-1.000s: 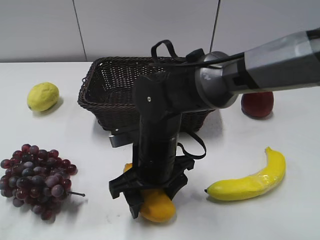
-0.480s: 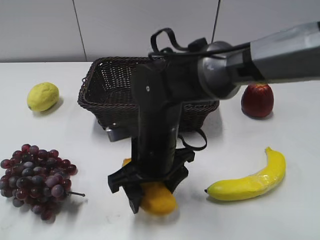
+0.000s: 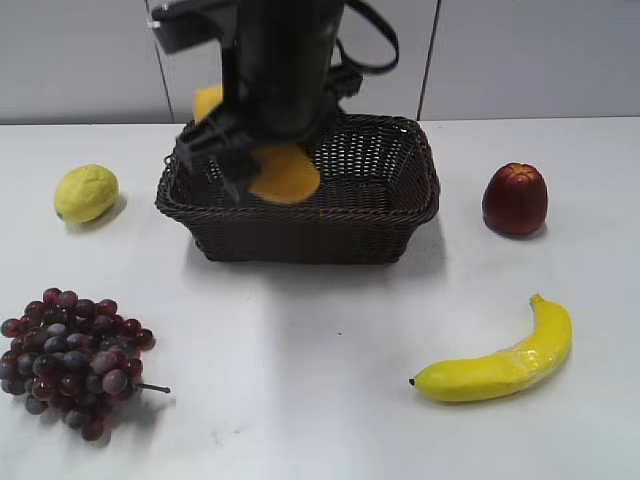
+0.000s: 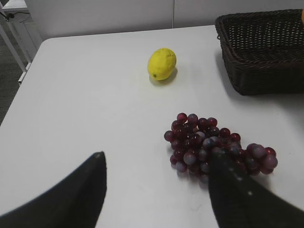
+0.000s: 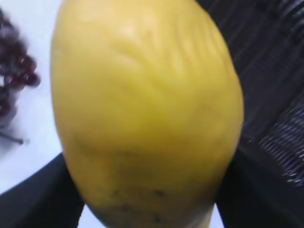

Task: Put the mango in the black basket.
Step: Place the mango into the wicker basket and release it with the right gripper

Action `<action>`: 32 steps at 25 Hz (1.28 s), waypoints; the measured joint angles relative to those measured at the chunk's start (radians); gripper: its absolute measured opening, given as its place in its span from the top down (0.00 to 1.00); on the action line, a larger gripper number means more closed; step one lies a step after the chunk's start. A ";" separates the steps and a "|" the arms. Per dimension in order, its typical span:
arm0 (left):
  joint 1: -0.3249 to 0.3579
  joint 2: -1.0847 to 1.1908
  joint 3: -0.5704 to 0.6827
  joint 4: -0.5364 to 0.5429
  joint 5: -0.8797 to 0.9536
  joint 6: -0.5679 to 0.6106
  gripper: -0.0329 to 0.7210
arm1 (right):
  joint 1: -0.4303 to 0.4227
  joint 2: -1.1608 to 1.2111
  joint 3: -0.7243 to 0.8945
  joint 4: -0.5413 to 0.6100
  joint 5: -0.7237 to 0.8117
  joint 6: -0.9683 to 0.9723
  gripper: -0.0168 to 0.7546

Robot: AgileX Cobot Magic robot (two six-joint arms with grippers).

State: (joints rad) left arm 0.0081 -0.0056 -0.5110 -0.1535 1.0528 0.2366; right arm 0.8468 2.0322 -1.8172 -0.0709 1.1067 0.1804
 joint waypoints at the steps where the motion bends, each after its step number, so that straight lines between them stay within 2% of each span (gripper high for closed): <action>1: 0.000 0.000 0.000 0.000 0.000 0.000 0.27 | -0.003 0.000 -0.038 -0.036 -0.001 0.001 0.27; 6: 0.000 0.000 0.000 0.000 0.000 0.000 0.27 | -0.056 0.021 -0.150 -0.144 -0.045 0.001 0.27; 13: 0.000 0.000 0.000 0.000 0.000 0.000 0.27 | -0.198 0.123 -0.164 -0.120 -0.133 0.001 0.27; 16: 0.000 0.000 0.000 0.000 0.000 0.000 0.27 | -0.230 0.168 -0.164 -0.120 -0.207 0.001 0.27; 20: 0.000 0.000 0.000 0.000 0.000 0.000 0.27 | -0.236 0.225 -0.164 -0.110 -0.334 0.001 0.27; 24: 0.000 0.000 0.000 0.000 0.000 0.000 0.27 | -0.236 0.274 -0.164 -0.049 -0.416 0.001 0.27; 32: 0.000 0.000 0.000 0.000 0.000 0.000 0.27 | -0.236 0.353 -0.164 -0.011 -0.354 0.001 0.27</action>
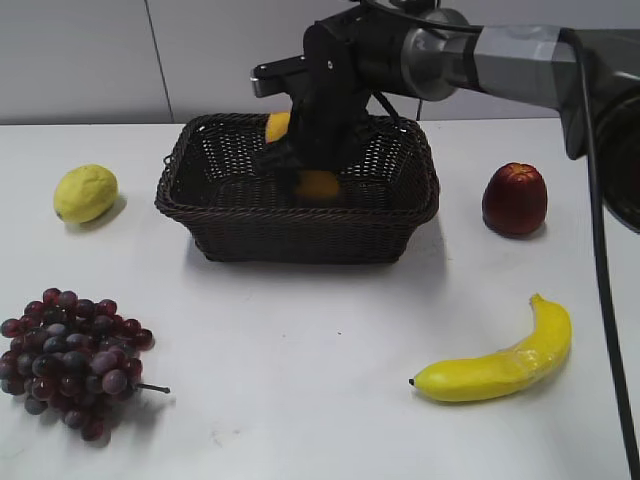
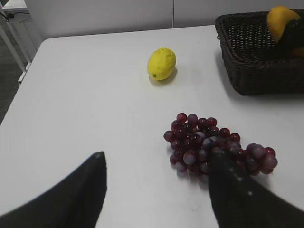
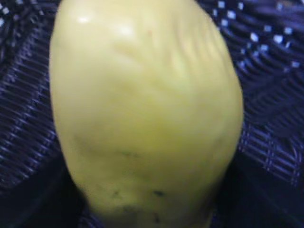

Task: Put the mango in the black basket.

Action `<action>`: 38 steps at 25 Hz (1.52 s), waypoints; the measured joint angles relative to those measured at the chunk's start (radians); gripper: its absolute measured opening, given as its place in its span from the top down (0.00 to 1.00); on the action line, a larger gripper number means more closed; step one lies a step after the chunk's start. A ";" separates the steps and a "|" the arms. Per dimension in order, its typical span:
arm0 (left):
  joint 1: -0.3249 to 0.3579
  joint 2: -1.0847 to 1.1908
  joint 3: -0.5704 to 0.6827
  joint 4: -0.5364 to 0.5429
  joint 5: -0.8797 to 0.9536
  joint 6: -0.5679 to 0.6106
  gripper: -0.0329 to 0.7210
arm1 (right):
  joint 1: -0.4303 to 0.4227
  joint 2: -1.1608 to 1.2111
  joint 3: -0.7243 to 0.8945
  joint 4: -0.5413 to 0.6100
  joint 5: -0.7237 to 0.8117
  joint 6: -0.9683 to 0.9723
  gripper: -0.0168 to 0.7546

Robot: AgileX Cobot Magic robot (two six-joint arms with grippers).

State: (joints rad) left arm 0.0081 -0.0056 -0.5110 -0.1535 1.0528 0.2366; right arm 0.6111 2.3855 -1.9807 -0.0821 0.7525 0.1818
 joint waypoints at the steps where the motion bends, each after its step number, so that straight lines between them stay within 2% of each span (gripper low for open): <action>1: 0.000 0.000 0.000 0.000 0.000 0.000 0.27 | 0.000 0.002 0.000 0.002 0.017 0.000 0.27; 5: 0.000 0.000 0.000 0.000 0.000 0.000 0.27 | 0.000 0.004 0.000 0.018 0.069 0.000 0.27; 9: 0.000 0.000 0.000 0.000 0.000 0.000 0.27 | 0.000 0.004 -0.010 0.032 0.120 0.000 0.15; 13: 0.000 0.000 0.000 0.000 0.000 0.000 0.27 | 0.000 0.004 -0.055 0.031 0.170 -0.001 0.15; 21: 0.000 0.000 0.000 0.000 0.000 0.000 0.27 | -0.010 0.004 -0.293 0.015 0.422 -0.019 0.15; 26: 0.000 0.000 0.000 0.000 0.000 0.000 0.27 | -0.067 -0.009 -0.399 0.059 0.453 -0.043 0.15; 35: 0.000 0.000 0.000 0.000 0.000 0.000 0.27 | -0.213 -0.107 -0.396 0.106 0.460 -0.045 0.18; 38: 0.000 0.000 0.000 0.000 0.000 0.000 0.27 | -0.282 -0.170 -0.340 0.106 0.460 -0.053 0.19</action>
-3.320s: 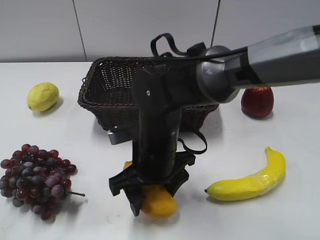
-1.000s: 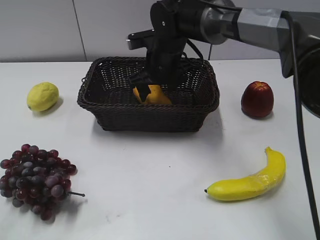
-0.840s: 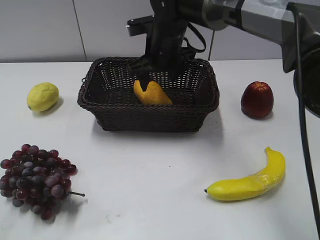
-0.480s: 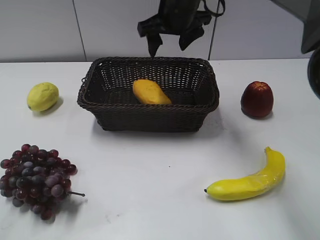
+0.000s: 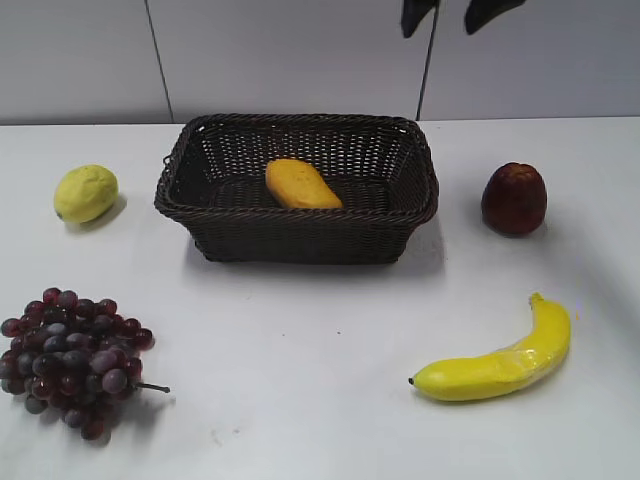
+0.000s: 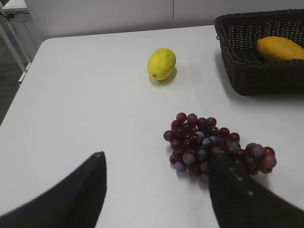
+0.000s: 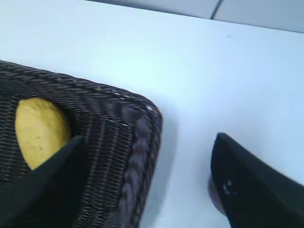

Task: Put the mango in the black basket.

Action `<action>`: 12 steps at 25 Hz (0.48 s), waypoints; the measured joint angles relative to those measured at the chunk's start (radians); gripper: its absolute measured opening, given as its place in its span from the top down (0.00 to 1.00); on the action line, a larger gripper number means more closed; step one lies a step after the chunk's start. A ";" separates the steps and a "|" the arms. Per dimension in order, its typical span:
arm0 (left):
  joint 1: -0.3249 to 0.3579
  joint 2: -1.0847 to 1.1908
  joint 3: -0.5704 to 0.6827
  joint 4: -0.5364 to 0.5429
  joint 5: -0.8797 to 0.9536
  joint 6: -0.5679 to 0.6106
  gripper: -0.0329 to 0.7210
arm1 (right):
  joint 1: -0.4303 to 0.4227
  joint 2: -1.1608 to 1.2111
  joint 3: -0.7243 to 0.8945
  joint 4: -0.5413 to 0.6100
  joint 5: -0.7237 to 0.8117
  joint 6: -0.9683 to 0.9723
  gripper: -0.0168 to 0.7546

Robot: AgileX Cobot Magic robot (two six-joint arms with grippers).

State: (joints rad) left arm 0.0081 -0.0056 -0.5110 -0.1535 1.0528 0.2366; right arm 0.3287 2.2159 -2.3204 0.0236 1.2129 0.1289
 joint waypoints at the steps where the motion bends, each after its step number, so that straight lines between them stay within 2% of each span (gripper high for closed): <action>1: 0.000 0.000 0.000 0.000 0.000 0.000 0.27 | -0.020 -0.025 0.032 0.000 0.000 -0.002 0.19; 7: 0.000 0.000 0.000 0.000 0.000 0.000 0.27 | -0.158 -0.176 0.259 -0.007 -0.001 -0.040 0.21; 12: 0.000 0.000 0.000 0.000 0.000 0.000 0.27 | -0.240 -0.327 0.460 -0.011 0.000 -0.072 0.21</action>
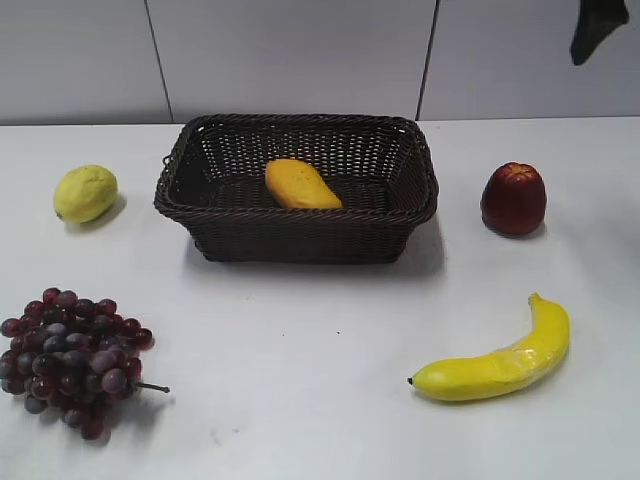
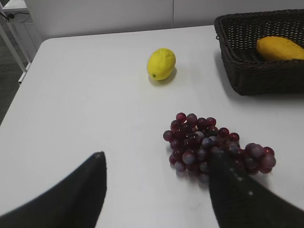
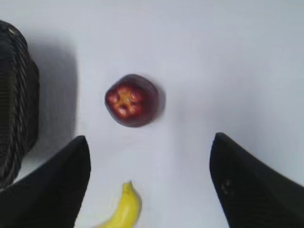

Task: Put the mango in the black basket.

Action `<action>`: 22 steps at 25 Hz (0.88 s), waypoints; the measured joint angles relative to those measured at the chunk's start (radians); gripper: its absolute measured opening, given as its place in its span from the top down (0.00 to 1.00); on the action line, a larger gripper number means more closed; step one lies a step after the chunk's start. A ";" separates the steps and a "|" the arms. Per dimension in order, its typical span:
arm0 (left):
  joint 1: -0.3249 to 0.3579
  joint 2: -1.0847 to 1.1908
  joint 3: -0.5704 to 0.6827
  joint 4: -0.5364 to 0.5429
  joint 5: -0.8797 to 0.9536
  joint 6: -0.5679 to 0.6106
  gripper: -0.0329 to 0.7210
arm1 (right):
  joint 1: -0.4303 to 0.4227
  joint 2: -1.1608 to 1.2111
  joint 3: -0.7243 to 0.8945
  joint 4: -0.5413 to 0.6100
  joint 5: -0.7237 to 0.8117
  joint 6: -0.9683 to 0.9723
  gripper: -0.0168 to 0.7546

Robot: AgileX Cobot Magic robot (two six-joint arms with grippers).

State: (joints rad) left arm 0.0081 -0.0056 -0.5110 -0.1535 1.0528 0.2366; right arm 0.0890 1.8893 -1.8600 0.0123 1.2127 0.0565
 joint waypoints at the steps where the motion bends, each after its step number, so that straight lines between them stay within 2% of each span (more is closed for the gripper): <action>1: 0.000 0.000 0.000 0.000 0.000 0.000 0.27 | -0.007 -0.027 0.044 -0.003 0.000 -0.007 0.21; 9: 0.000 0.000 0.000 0.000 0.000 0.000 0.27 | -0.009 -0.328 0.410 -0.021 -0.008 -0.018 0.21; 22: 0.000 0.000 0.000 0.000 0.000 0.000 0.27 | -0.009 -0.726 1.003 -0.022 -0.190 -0.020 0.21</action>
State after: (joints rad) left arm 0.0081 -0.0056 -0.5110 -0.1535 1.0528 0.2366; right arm 0.0801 1.1634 -0.8574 -0.0099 1.0226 0.0367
